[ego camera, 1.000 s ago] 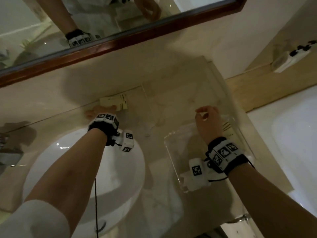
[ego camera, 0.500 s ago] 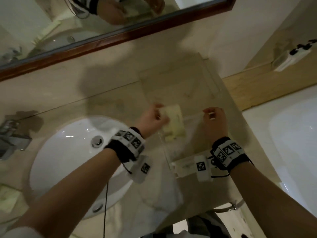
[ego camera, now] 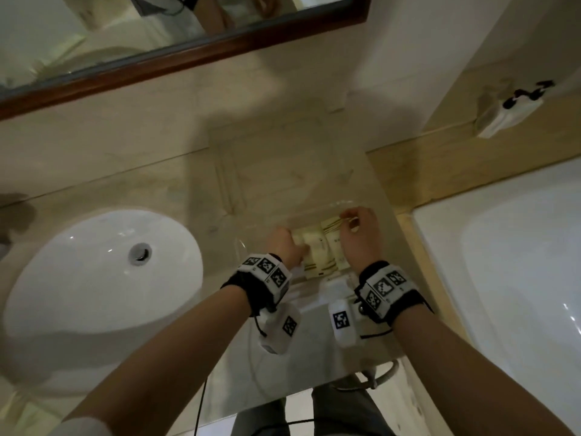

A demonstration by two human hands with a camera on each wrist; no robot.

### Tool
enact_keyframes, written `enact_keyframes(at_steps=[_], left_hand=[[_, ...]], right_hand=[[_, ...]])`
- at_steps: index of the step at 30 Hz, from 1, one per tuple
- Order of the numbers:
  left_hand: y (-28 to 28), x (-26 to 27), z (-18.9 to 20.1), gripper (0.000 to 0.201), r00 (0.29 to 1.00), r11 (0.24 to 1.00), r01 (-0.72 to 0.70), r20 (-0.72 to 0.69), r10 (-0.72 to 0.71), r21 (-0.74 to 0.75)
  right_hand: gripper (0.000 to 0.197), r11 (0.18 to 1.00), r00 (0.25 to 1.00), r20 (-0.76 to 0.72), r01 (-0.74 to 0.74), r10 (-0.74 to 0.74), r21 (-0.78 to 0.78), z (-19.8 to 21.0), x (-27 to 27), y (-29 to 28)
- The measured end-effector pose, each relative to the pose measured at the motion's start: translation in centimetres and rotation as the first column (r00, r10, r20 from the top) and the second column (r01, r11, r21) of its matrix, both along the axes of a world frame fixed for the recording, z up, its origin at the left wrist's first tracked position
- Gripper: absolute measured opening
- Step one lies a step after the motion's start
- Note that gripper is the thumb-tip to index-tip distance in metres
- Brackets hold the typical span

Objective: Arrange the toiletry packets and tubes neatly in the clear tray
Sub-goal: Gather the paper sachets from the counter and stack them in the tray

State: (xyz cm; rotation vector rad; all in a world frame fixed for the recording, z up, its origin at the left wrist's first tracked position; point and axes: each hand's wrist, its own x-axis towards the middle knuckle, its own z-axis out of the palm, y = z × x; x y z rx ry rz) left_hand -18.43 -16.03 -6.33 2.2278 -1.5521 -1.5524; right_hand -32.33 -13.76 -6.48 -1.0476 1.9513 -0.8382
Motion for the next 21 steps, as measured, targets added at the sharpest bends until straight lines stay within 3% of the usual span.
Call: enact_keyframes(at_steps=[2,5,7,11,14,17,21], left_hand=[[0.3,-0.3,0.2,0.020,1.000,1.000,-0.021,-0.005,0.021,-0.018],[0.9,0.6,0.9,0.039,0.997,0.997,-0.053,0.047,0.055,-0.055],[1.5,2.0,1.7,0.030,0.997,0.995,-0.082,-0.002,0.082,-0.060],[2.6,6.9,3.7,0.008,0.986,0.978,-0.168,-0.034,0.165,-0.126],[4.1,12.4,5.0,0.014,0.964,0.944,-0.264,-0.014,0.266,-0.199],[7.2,19.0,5.8,0.024,0.906,0.880,-0.414,-0.009,0.424,-0.231],[13.0,28.9,5.2,0.019,0.770,0.750,-0.625,-0.016,0.638,-0.218]], right_hand=[[0.011,1.000,1.000,-0.017,-0.017,0.017,-0.005,0.0,0.1,-0.2],[0.009,0.998,0.997,-0.035,-0.064,0.063,-0.028,0.5,1.1,-0.3],[0.009,0.992,0.993,-0.047,-0.108,0.105,-0.060,1.3,2.7,-0.4],[0.014,0.960,0.971,-0.013,-0.237,0.237,-0.151,2.8,8.2,-0.9],[0.015,0.930,0.937,0.055,-0.334,0.345,-0.150,4.0,13.8,-0.7],[0.016,0.883,0.880,0.109,-0.447,0.463,-0.145,4.9,20.2,0.6],[0.008,0.807,0.794,0.149,-0.571,0.589,-0.149,5.0,29.4,3.8]])
